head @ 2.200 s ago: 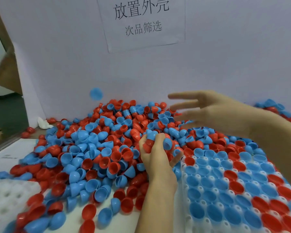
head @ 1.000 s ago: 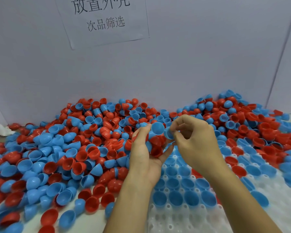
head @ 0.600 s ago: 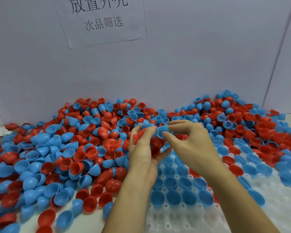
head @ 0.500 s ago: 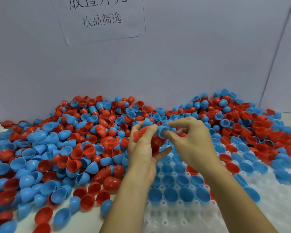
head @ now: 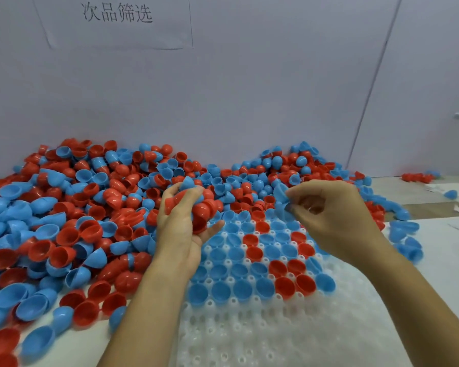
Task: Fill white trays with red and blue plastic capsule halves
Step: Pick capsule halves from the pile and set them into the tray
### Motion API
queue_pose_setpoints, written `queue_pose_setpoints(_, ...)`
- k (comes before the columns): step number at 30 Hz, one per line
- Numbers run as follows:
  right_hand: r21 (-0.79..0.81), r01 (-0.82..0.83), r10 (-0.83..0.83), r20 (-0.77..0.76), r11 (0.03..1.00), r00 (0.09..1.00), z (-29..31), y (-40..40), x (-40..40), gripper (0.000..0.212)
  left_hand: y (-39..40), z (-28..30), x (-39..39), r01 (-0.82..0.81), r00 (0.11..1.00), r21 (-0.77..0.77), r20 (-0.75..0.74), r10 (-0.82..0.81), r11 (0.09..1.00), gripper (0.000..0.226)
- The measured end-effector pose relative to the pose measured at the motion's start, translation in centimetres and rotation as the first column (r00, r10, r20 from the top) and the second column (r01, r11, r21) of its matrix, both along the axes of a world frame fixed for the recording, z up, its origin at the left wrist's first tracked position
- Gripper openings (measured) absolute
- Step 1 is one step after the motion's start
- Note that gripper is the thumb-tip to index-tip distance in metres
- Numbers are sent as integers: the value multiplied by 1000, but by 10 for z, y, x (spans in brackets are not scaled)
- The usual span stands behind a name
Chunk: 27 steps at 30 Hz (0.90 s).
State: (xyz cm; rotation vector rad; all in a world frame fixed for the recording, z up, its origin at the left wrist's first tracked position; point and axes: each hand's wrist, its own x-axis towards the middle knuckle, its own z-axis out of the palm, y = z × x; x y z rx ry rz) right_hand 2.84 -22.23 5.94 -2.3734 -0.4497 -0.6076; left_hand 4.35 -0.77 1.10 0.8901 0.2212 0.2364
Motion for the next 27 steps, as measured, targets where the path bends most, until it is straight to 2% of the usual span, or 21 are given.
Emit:
queue_pose_setpoints(4,-199,73,-75,-1,977,997,-5,-27,-10,19,-1,1,-2,6,1000,9,4,-6,1000,25)
queue_pose_setpoints(10,-432,78,-196,-235,899,952,-2,-58,-9,13,-4,2,-2,21,1000,28,-5,-21,999,24)
queue_pose_setpoints(15,-602,-26,-285,-415,798,864,-17,-65,-6,20,-5,3,-3,24,1000,35,-7,-24,999,24)
queue_pose_setpoints(18,-638,-62,-330,-475,767,816,-33,-62,-5,25,-5,3,-3,26,1000,31,-8,-26,999,24)
queue_pose_setpoints(23,-641,-112,-315,-514,760,798,-32,-66,-3,30,-4,4,-5,36,999,7,-23,-36,999,33)
queue_pose_setpoints(27,-630,-96,-293,-483,770,825,-16,-64,-2,33,-2,7,-7,77,996,-82,-26,-80,994,42)
